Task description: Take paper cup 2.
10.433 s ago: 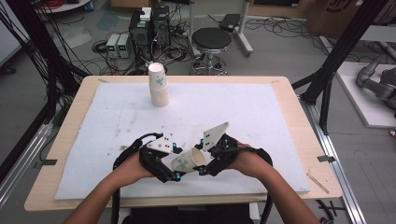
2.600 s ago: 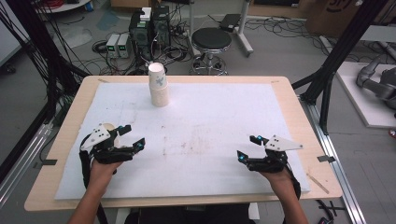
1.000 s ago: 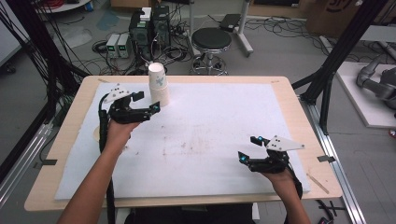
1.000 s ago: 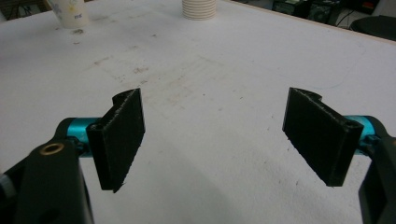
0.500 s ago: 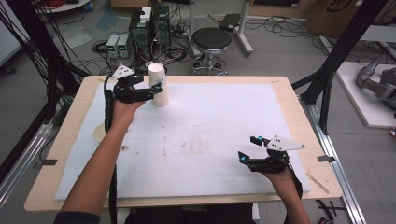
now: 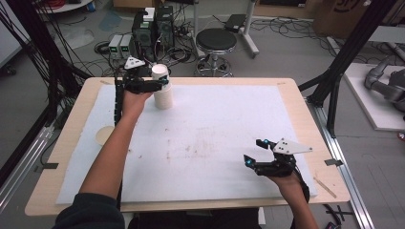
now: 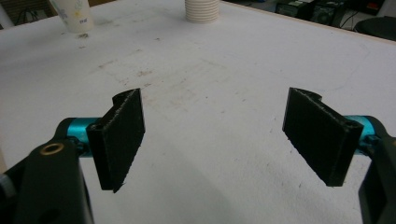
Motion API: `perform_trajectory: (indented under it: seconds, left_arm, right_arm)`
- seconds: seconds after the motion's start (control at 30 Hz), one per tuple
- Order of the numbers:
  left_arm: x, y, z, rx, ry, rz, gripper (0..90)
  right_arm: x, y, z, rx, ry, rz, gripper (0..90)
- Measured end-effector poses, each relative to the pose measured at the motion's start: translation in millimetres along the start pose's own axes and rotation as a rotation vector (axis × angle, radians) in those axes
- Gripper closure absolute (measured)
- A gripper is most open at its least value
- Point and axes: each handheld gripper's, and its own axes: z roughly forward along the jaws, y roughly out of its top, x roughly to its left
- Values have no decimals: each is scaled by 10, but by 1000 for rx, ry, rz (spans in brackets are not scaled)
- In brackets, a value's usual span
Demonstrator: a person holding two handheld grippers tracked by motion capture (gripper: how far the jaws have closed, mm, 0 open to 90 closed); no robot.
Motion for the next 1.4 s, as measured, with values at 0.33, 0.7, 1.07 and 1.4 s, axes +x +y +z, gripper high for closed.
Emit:
perform_trajectory:
  seconds: [0.33,0.7,1.07,1.4]
  left_arm:
    - [147,-7,242,22,41,-36,160]
    - [170,-7,426,36,52,-57,166]
    - [201,-47,478,32,27,-67,317]
    - [182,-37,471,33,33,-54,326]
  right_arm:
    - [0,-5,8,6,8,3,214]
    - [-9,-18,-17,5,6,5,214]
    - [-14,-23,-25,4,1,4,214]
    - [-15,-24,-32,6,2,10,214]
